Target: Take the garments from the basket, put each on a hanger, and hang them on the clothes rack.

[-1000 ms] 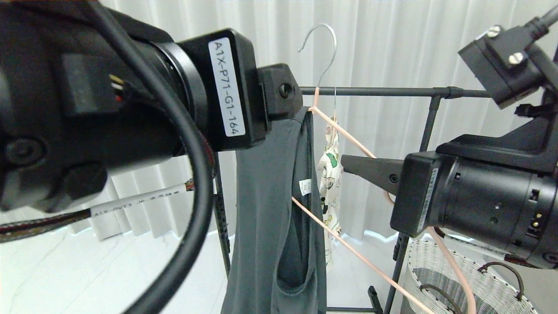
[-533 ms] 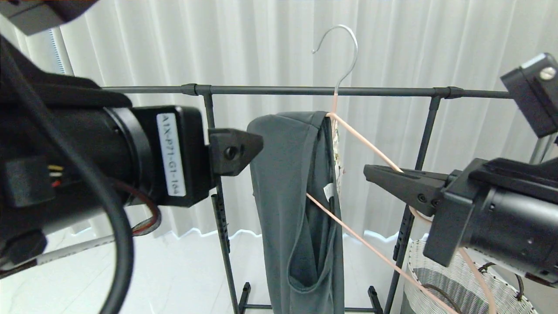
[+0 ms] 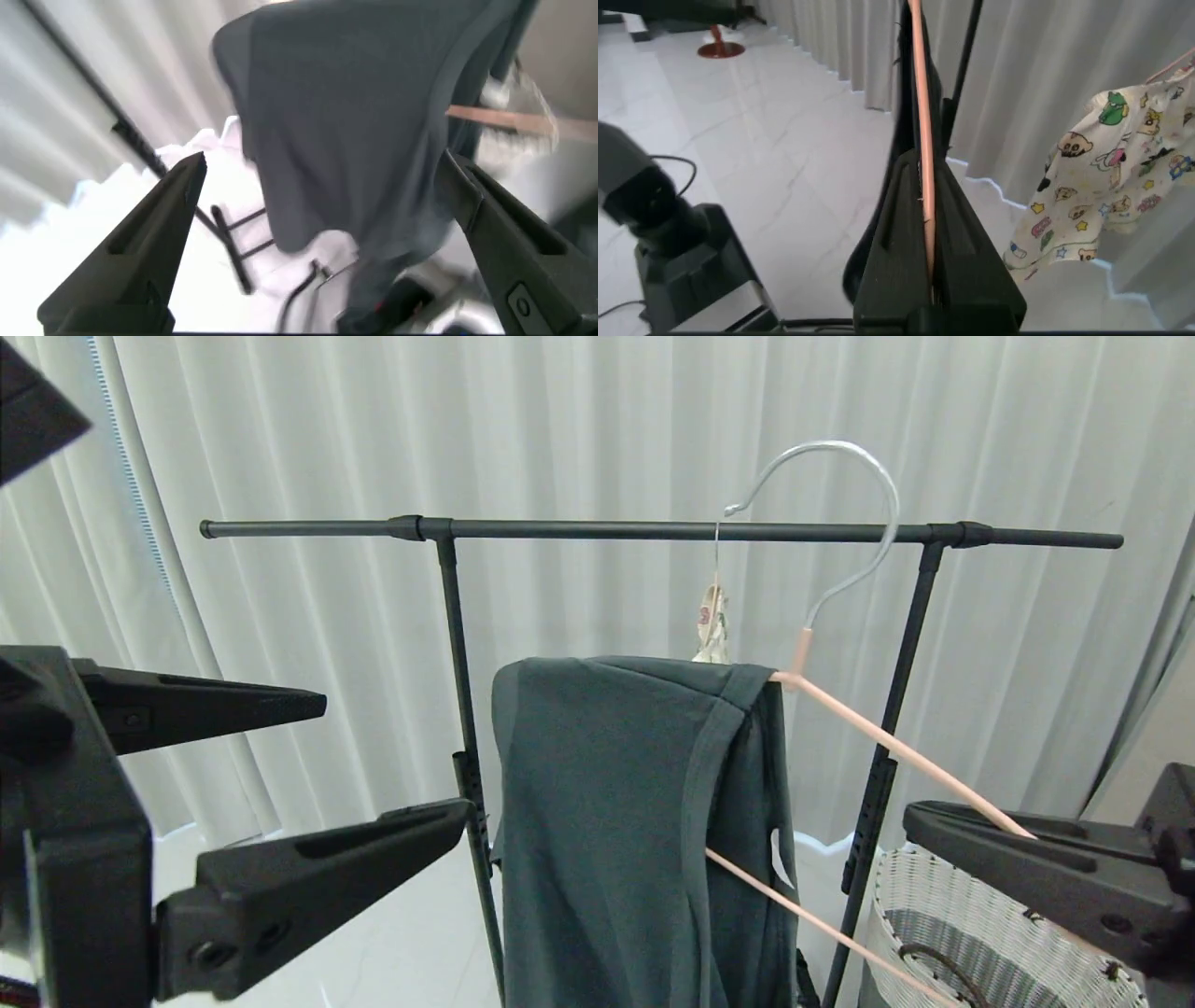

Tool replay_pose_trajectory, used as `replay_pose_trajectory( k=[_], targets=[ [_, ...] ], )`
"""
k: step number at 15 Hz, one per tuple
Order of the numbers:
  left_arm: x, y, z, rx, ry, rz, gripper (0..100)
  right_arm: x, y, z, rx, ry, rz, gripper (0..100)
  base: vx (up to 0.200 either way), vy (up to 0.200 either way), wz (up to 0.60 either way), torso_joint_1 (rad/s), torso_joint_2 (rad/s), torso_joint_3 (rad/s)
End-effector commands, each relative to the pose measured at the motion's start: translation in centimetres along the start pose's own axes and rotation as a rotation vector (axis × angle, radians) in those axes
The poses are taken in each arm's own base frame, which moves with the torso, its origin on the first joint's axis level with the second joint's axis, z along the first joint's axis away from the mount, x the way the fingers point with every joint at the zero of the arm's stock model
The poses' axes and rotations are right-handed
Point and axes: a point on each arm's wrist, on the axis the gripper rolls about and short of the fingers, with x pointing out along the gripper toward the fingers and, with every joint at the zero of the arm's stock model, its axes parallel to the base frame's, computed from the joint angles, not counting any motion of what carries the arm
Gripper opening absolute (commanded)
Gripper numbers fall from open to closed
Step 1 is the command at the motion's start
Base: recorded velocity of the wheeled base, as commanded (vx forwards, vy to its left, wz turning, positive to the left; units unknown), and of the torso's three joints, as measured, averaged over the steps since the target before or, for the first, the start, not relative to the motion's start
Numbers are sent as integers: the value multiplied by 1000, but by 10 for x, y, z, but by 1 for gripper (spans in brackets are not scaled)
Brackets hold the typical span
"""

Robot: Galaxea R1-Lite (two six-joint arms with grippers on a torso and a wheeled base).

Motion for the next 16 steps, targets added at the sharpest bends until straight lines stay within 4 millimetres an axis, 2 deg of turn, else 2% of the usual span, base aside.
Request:
replay_pose_trajectory(
  k=[1,6,8,11,13,16],
  targets=[
    [-3,2,-11,36,-7,-44,100,-13,3,-2,3,-16,47,0,0,0,0,0,0,0],
    [-6,-2,-26,207,-34,-326,100,-16,15,-37,-16,115,178,0,0,0,0,0,0,0],
    [-9,-3,-29,218,-42,-427,100,-17,17,-41,-16,136,235,0,0,0,0,0,0,0],
    [-8,-5,-47,286,-17,-540,100,-14,18,-44,-18,159,274,0,0,0,0,0,0,0],
    [5,-9,-55,314,28,-557,100,-13,23,-44,-26,164,305,0,0,0,0,0,0,0],
    [33,-20,-51,313,33,-588,100,-13,33,-43,-34,167,368,0,0,0,0,0,0,0]
  ],
)
